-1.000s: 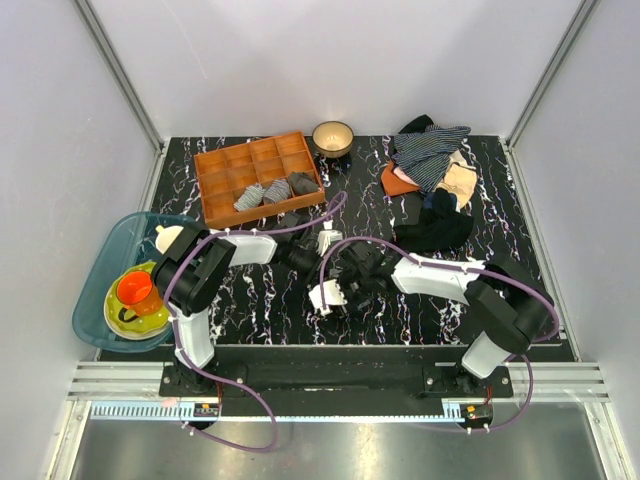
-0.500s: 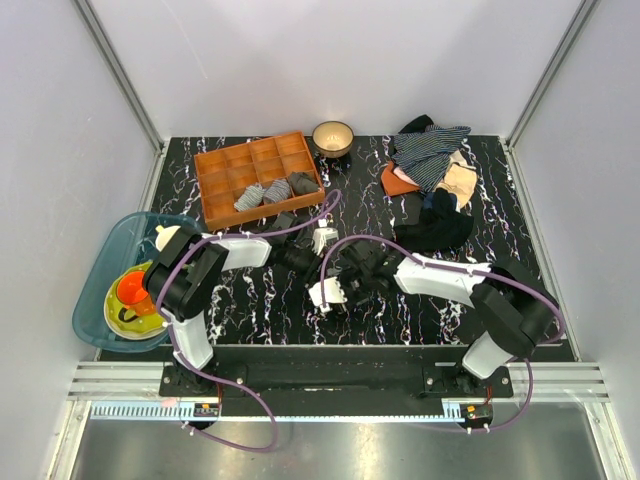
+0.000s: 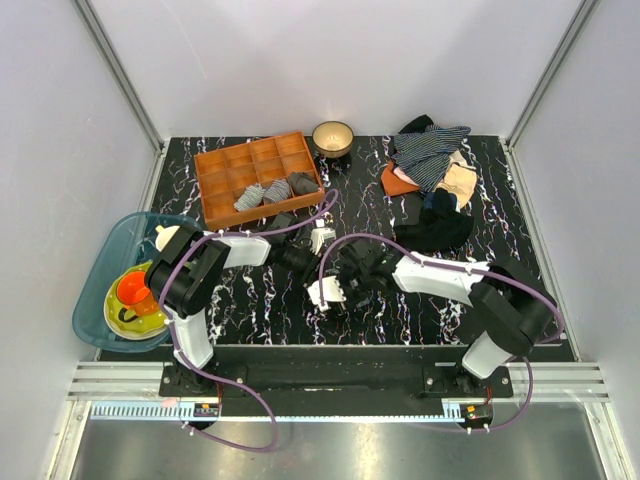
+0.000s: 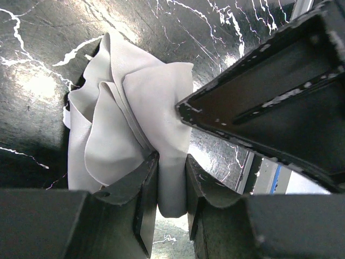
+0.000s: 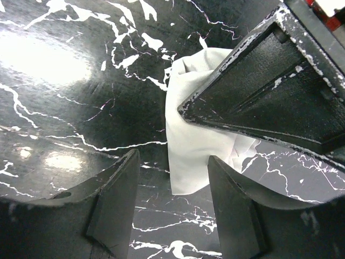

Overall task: Roll the underwear
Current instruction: Roll the underwear to the center of the board.

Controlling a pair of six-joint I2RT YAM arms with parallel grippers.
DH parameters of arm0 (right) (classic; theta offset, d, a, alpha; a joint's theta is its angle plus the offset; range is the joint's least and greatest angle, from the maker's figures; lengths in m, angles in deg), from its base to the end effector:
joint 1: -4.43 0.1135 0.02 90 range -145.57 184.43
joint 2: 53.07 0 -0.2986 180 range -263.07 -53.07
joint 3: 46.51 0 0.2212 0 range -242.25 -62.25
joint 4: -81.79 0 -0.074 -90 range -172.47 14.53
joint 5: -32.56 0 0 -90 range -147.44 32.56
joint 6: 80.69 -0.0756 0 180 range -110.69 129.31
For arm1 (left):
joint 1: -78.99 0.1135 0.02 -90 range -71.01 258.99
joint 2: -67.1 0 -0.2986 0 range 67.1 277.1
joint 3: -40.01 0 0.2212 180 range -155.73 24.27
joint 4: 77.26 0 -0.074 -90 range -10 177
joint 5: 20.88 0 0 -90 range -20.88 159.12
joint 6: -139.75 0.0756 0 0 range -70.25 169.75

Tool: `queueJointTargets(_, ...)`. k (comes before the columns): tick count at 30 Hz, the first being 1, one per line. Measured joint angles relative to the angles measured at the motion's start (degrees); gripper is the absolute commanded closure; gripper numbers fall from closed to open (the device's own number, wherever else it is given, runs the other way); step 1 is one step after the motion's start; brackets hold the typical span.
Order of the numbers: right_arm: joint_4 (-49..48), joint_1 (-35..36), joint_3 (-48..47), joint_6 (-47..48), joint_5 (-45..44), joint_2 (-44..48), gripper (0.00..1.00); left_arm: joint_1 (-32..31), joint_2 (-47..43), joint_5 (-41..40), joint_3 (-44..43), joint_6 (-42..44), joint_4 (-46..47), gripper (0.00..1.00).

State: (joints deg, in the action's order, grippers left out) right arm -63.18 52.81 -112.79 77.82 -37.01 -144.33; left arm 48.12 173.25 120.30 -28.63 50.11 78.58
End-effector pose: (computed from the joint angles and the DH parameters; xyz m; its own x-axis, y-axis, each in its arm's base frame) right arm 0.1792 0.2414 0.1932 0.5489 -0.6950 -0.4644 -0.8344 -0.4222 -0.3543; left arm 0.2583 -0.2230 0.1588 -0.7515 0.4538 -0.4788 0.6437 0.3455 -0.6828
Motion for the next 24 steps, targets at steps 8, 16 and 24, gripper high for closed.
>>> queueJointTargets(8,-0.63,0.00,-2.27,-0.02,0.02,-4.55,0.52,0.04,0.09,0.15,0.00,-0.02,0.13,0.71)
queueJointTargets(16,-0.35,-0.02,-4.13,-0.02,0.09,-6.14,0.72,0.07,0.04,0.37,0.11,-0.87,0.94,0.58)
queueJointTargets(24,0.48,-0.02,-5.29,-0.02,0.22,-6.97,0.75,1.38,-8.48,-5.49,6.56,-3.96,6.67,0.44)
